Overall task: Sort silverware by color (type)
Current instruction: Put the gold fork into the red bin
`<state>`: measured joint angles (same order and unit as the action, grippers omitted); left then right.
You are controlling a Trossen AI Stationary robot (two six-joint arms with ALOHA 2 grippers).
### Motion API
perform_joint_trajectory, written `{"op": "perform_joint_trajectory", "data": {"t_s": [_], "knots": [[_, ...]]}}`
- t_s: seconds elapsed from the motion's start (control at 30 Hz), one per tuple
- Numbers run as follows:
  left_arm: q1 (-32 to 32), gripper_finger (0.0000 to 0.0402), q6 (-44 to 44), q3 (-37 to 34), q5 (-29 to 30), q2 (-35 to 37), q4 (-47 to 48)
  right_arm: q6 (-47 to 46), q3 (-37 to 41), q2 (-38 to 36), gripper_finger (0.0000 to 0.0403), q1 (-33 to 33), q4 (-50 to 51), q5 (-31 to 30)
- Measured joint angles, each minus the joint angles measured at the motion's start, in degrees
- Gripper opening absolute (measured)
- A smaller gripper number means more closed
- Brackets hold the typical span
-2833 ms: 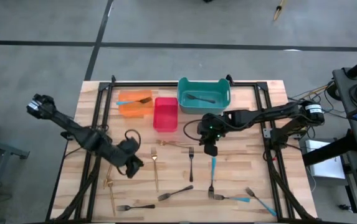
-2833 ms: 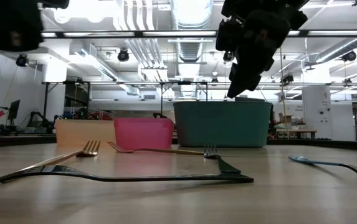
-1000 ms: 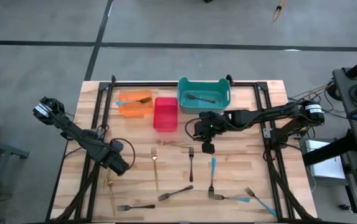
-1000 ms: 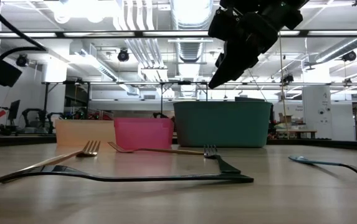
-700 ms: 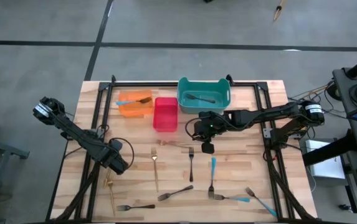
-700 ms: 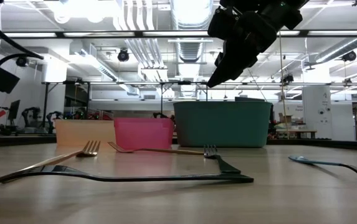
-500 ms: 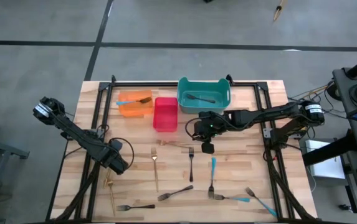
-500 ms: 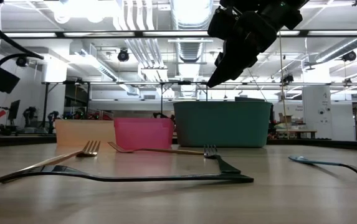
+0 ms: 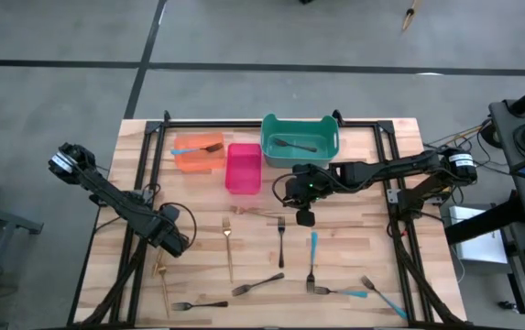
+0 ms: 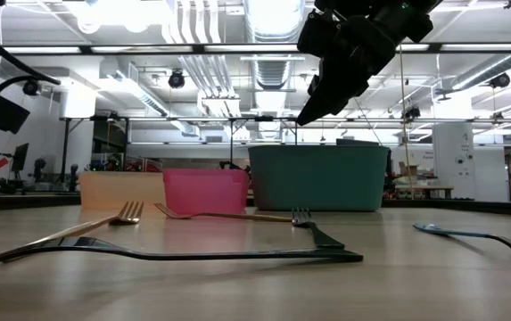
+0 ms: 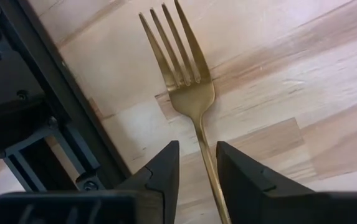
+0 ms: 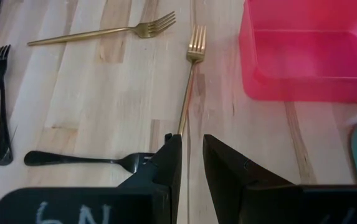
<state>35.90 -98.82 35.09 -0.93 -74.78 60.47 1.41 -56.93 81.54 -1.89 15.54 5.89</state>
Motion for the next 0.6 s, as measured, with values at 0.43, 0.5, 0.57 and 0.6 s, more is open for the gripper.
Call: {"op": "perform_joint_trajectory", "data": {"t_s": [0.43,0.5,0.57,0.6], "knots": [[0.00,0.0093,-1.75,-0.74,1.94,-0.02,-1.11,1.72,0.02,-0.02,0.0057,-0.02,-1.27,0.00],[0.00,0.0093,-2.01,-0.74,1.95,-0.02,-1.13,1.86,0.02,-0.02,0.0057,-0.01,-1.22,0.00],[0.00,0.0093,-2.41,-0.76,1.96,-0.02,-1.17,2.25,0.02,-0.02,0.0057,0.00,-1.19,0.00],[0.00,0.0093,-2.77,-0.80,1.98,-0.02,-1.24,2.29,0.02,-0.02,0.0057,-0.01,-1.19,0.00]]}}
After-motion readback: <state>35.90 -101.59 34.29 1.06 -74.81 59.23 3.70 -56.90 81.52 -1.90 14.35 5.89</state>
